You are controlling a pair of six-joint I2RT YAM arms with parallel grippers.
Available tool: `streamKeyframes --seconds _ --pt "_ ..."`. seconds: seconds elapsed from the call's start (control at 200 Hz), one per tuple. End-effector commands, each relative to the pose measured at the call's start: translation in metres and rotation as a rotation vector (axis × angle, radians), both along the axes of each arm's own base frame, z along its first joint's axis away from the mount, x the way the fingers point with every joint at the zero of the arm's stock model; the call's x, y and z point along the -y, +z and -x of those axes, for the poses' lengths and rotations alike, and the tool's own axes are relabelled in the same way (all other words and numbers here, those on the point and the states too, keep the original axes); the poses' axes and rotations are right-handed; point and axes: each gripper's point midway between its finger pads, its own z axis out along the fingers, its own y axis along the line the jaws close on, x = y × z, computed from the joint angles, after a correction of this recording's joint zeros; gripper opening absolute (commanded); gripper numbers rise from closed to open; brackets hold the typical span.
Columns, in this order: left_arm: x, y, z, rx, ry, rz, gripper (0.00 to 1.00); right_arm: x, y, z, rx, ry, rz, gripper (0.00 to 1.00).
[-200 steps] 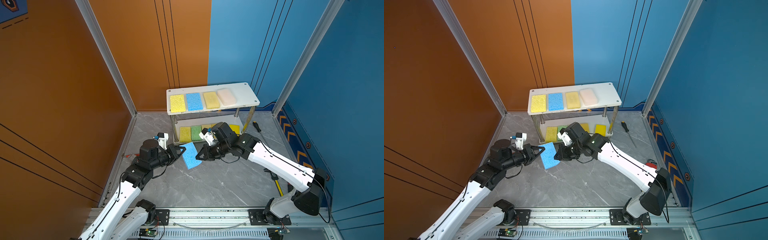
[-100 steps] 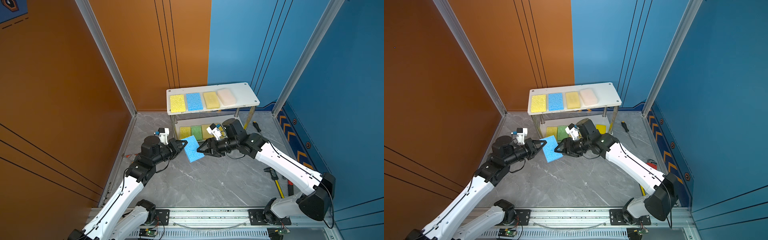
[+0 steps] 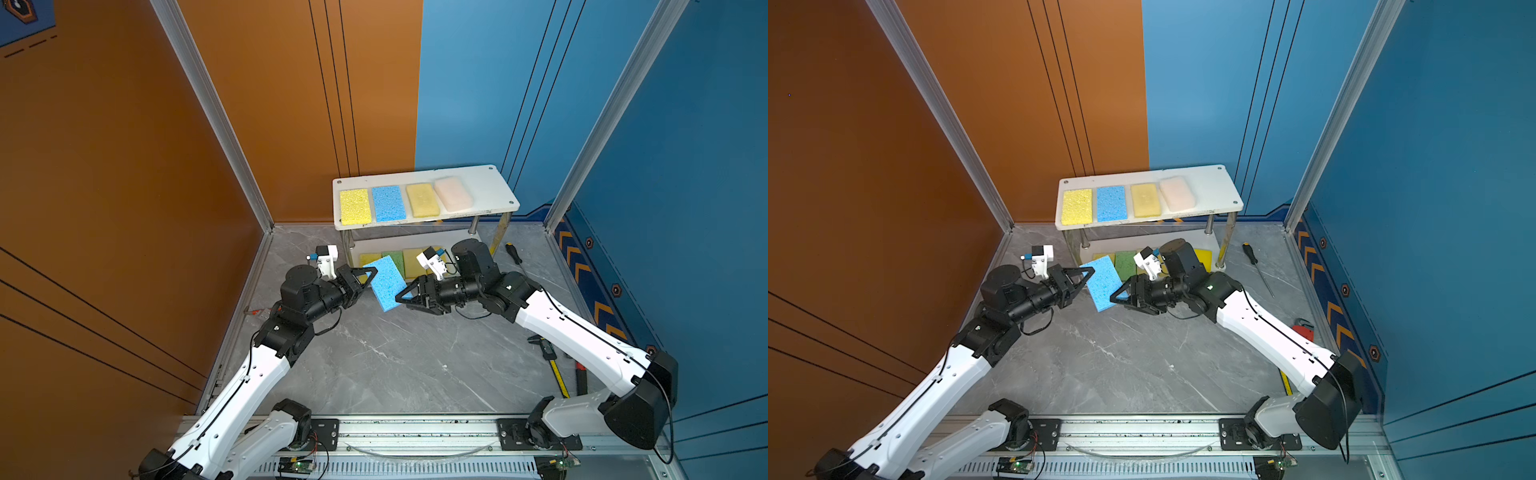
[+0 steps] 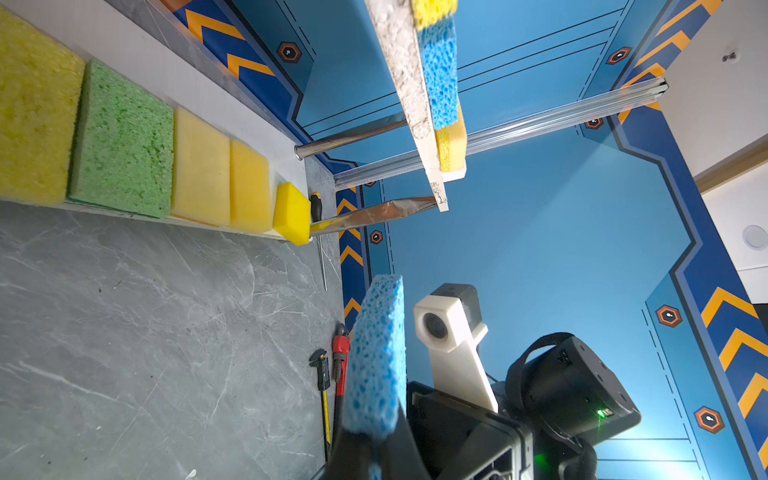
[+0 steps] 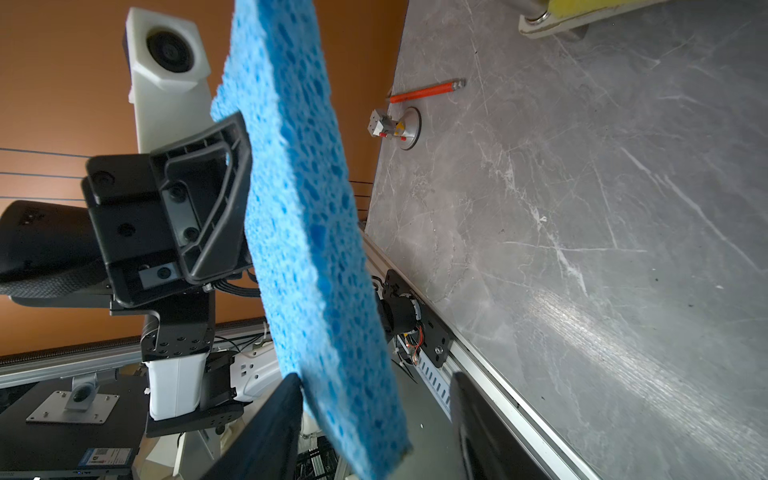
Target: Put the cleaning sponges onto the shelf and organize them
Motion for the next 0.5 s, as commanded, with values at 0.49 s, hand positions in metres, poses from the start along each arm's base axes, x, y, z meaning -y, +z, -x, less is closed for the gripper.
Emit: streamKeyframes --seconds 0.49 --pt "-0.002 0.018 0.003 0.057 0.015 0.018 0.00 -0.006 0.027 0.001 0.013 0.010 -0.127 0.45"
